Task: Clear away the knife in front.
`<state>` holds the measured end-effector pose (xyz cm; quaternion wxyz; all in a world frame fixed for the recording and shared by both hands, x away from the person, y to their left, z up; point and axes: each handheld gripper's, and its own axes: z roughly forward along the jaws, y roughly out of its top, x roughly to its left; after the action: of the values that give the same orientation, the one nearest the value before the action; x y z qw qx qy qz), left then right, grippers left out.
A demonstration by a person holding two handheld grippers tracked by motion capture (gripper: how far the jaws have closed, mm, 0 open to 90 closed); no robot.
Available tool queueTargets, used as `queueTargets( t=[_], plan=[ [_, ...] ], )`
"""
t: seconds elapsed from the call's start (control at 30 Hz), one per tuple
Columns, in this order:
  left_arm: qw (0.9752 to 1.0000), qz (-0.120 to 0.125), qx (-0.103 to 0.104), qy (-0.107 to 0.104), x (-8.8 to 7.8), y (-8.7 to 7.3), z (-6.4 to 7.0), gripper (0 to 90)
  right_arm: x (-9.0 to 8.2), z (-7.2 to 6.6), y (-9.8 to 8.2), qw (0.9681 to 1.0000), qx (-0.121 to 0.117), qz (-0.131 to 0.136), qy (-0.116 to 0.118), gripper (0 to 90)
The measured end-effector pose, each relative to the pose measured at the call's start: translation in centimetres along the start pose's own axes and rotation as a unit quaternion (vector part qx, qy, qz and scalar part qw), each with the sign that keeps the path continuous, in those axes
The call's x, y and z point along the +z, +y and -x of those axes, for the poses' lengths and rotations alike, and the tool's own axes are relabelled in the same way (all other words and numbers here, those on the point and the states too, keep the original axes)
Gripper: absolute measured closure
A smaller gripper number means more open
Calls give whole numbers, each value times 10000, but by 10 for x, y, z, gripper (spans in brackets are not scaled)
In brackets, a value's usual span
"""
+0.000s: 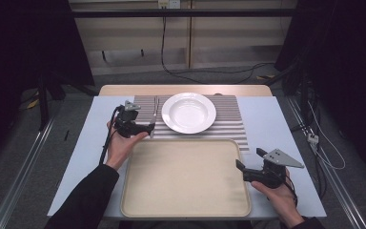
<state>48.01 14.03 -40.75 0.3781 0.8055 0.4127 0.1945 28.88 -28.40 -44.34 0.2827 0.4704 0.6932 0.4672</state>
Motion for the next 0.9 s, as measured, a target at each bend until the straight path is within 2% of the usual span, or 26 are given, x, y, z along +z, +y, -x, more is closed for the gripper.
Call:
queueTargets(
  t=[0.03, 0.1, 0.2, 0.3, 0.5, 0.6, 0.67, 0.83, 0.87, 0.9],
  plan=[
    [10000, -2, -76, -30, 6, 5, -3, 159, 0, 0, 0, 10000, -4, -2, 5, 95],
    [10000, -43, -58, 15, 11, 9, -5, 170, 0, 0, 0, 10000, 3, 5, 9, 94],
    [9997, -55, -226, -59, 18, 12, -7, 189, 0, 0, 0, 10000, -10, 2, 32, 95],
    [9996, -80, -278, -42, 26, 15, -11, 222, 0, 0, 0, 10000, -21, -5, 29, 95],
    [9993, -284, -229, -12, 45, 26, -21, 258, -1, 0, 0, 10000, 0, 4, 40, 93],
    [9985, -351, -408, -27, 56, 28, -26, 262, 0, 0, 0, 10000, 13, -1, 46, 93],
    [9982, -317, -506, -51, 61, 29, -29, 294, 0, 1, 0, 10000, 14, -10, 59, 94],
    [9979, -454, -447, 61, 74, 32, -34, 404, 0, 2, -1, 10000, 17, -34, 32, 95],
    [9978, -461, -473, 69, 77, 33, -36, 404, 0, 2, -1, 10000, 17, -34, 32, 95],
    [9975, -449, -539, 102, 84, 35, -41, 455, 0, 2, -1, 10000, -19, -35, 22, 95]
  ],
)
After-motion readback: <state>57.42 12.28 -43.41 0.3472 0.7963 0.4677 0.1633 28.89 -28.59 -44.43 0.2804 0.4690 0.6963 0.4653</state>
